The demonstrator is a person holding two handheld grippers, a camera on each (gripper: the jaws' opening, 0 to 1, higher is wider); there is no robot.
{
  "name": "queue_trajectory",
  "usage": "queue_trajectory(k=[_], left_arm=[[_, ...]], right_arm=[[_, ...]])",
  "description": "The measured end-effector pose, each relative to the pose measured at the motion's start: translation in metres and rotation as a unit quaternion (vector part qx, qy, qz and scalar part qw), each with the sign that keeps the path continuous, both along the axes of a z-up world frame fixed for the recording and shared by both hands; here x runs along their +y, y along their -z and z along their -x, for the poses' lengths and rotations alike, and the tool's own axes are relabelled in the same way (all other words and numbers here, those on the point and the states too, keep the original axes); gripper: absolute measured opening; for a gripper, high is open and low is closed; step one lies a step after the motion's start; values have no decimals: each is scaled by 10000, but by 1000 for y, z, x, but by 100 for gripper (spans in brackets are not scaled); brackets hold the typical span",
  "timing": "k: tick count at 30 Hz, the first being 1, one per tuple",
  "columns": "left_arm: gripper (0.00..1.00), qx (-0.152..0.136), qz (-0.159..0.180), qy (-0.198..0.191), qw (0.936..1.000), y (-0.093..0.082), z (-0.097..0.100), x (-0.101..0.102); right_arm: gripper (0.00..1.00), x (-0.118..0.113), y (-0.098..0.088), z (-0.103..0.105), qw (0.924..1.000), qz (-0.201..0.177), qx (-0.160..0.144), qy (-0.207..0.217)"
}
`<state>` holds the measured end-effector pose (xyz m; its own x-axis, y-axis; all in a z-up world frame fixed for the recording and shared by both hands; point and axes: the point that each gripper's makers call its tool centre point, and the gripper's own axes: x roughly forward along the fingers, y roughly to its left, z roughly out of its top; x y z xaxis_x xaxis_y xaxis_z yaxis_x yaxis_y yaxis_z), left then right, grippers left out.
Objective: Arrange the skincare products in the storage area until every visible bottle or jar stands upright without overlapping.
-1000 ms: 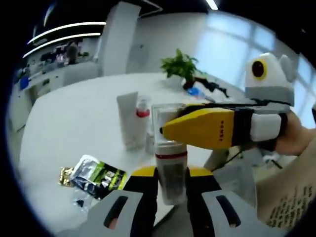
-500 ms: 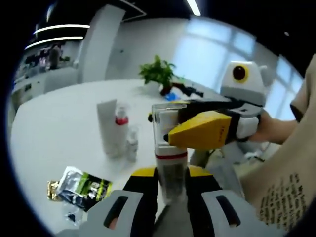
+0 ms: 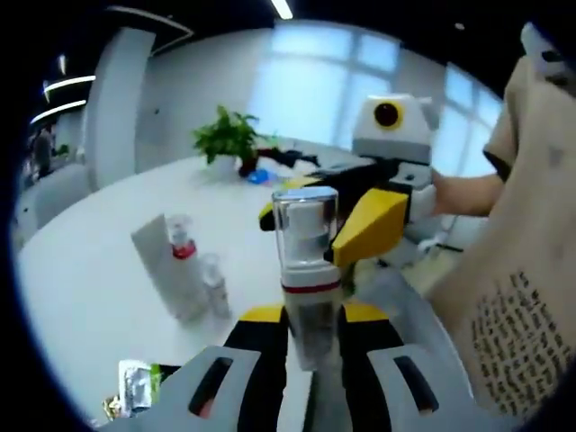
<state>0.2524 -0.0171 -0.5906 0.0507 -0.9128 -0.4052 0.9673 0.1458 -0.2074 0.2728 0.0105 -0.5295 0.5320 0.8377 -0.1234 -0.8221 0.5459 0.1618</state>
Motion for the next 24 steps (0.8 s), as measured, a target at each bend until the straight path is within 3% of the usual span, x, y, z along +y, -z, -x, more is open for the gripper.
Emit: queue_trajectory(k=[6,15,24], left_arm=[[18,-31,-262,-17,9997,16,-10,-10],[18,-339,-815,-51,9961,51,-31,-15],[18,-417,-1116,-67,9929,85,-44,-21]], right_arm=[[21,-6,14,-9,9987,339,-122,359],[21,-12,44,-23,9942,899,-50,589],[21,-23,78,-34,9886,1273,115,798]])
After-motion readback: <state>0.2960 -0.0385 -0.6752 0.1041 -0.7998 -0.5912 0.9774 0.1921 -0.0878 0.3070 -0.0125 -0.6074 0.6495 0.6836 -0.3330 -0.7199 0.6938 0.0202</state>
